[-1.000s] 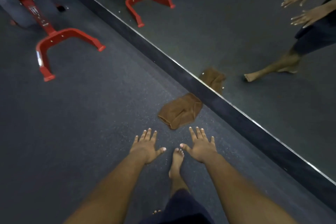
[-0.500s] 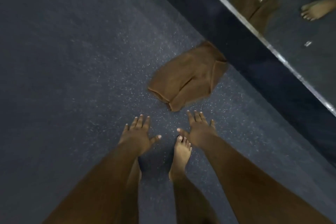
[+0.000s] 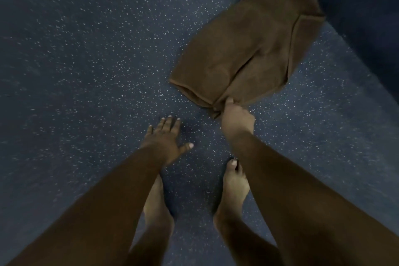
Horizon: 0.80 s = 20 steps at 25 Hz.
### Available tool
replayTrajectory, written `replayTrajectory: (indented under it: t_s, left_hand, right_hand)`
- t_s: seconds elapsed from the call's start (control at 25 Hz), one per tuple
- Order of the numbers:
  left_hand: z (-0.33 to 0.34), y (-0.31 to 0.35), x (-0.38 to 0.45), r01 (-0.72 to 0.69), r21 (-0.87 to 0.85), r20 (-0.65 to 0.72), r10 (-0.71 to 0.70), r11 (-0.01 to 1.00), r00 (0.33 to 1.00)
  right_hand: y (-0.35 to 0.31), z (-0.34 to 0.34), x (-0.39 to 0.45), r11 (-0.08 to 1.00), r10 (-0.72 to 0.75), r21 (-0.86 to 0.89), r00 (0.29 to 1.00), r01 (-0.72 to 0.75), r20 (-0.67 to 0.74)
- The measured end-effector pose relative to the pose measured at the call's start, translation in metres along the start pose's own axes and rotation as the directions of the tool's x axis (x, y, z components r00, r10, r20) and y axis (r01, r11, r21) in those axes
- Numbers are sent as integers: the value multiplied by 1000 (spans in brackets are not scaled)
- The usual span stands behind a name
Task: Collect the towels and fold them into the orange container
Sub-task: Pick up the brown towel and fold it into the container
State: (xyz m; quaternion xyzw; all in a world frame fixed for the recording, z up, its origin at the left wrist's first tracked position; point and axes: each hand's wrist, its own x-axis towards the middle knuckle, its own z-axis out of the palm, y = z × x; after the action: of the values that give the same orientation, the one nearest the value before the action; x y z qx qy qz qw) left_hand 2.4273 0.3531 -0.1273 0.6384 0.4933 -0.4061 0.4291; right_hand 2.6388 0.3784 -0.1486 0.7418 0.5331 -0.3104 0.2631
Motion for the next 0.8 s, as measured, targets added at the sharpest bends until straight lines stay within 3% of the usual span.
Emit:
replayTrajectory:
  t_s: [0.28,0.44,0.64,0.8]
  left_hand:
    - [-66,27,-142,-13,14,-40,14,1000,999]
    - [-130,71,-284,-28,96,-65,35,995,997]
    - [-188,115,-445,-81,203,-133,109,976,985]
    - [-211,143,-542,-202,375,-176,284,905,943]
  right_hand:
    - [42,-90,-138,988,12,153,998,-3,-58]
    - [64,-189,-255,955,78,290,996,-65,-32]
    - [80,-296,-409,861,126,505,988,-64,-88]
    - [97,-338,-525,738,260,667,956,-106,-136]
